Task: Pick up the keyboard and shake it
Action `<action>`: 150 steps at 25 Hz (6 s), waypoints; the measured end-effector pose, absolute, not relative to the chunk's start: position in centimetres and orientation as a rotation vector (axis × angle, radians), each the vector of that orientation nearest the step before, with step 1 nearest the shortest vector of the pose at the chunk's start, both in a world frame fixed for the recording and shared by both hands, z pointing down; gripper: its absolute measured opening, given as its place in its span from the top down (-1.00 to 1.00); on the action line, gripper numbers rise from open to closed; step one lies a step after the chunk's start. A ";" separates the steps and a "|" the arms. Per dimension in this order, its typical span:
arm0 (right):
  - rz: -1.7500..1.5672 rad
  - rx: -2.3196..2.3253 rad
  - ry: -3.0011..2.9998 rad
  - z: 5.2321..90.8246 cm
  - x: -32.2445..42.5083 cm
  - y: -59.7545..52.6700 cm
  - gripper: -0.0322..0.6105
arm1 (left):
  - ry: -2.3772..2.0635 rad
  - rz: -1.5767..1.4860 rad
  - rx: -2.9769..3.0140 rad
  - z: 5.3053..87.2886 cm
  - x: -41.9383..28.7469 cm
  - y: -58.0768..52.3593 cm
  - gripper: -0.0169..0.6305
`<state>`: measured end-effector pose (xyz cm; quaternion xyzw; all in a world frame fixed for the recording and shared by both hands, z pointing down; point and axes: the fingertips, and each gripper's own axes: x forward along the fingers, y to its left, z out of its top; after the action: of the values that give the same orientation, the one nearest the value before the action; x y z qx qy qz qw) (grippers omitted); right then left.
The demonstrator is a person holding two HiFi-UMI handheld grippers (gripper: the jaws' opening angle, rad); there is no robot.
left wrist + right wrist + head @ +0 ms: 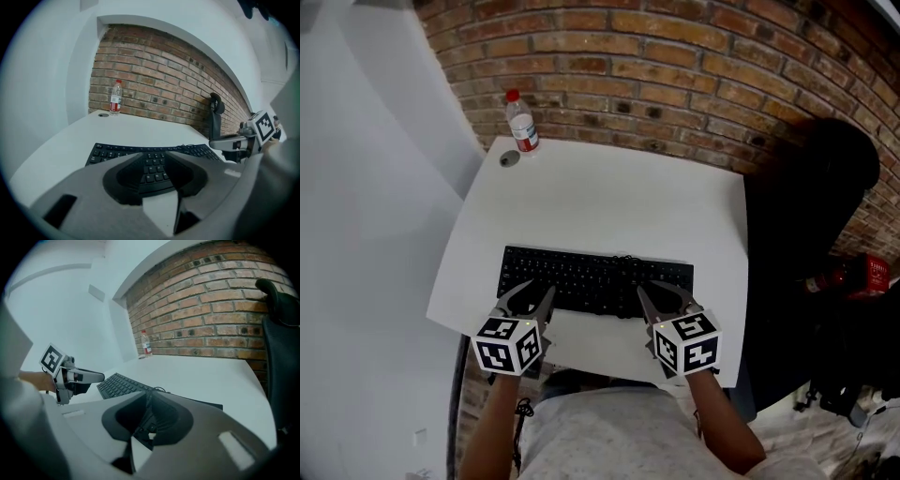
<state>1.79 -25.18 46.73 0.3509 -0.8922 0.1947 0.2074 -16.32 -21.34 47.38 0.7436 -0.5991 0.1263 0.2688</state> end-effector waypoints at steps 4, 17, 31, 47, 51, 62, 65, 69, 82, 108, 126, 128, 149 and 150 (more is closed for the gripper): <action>0.543 1.073 -2.436 47.3 2.6 -26.1 0.70 | -1.592 0.361 2.001 48.3 -19.3 -22.2 0.42; 0.565 1.276 -2.262 49.1 6.8 -28.2 0.35 | -1.505 0.457 1.944 51.7 -27.0 -25.1 -0.13; 0.837 1.304 -2.161 52.5 10.1 -29.8 -0.28 | -1.345 0.511 1.917 54.0 -26.5 -26.8 -0.42; 1.005 1.188 -2.079 54.3 9.3 -31.0 -0.32 | -1.268 0.653 1.816 54.5 -25.4 -27.3 -0.35; 1.025 1.191 -2.058 54.3 9.2 -31.1 -0.32 | -1.273 0.633 1.813 54.5 -25.4 -27.3 -0.32; 0.984 1.313 -2.084 52.1 9.2 -31.6 -0.25 | -1.334 0.552 1.870 52.2 -26.4 -28.6 -0.19; 0.930 1.348 -2.106 50.8 9.0 -32.0 -0.25 | -1.360 0.546 1.904 51.2 -26.7 -29.3 -0.18; 0.869 1.393 -2.143 49.5 8.5 -32.7 -0.24 | -1.421 0.521 1.976 49.8 -27.1 -30.6 -0.18; 0.790 1.418 -2.288 46.9 7.8 -33.5 -0.07 | -1.418 0.460 2.125 46.7 -28.4 -33.6 -0.12; 0.660 1.491 -2.256 45.8 8.0 -30.0 0.06 | -1.277 0.462 2.260 45.7 -29.4 -30.7 0.18; 0.566 1.583 -2.183 45.7 7.8 -25.1 0.05 | -1.250 0.576 2.308 45.8 -29.6 -26.2 0.17; 0.563 1.580 -2.180 45.8 7.7 -24.7 0.05 | -1.256 0.586 2.309 45.9 -29.6 -25.6 0.17; 0.418 1.453 -2.184 47.4 8.6 -20.3 0.17 | -1.392 0.799 2.243 47.9 -29.2 -19.9 0.16; 0.410 1.443 -2.181 47.6 8.6 -20.0 0.17 | -1.398 0.811 2.236 48.1 -29.2 -19.6 0.16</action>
<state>8.56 -20.03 47.56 0.5285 -0.7988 0.1504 0.2448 -29.24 -19.58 48.12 0.7957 -0.4974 0.2887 0.1899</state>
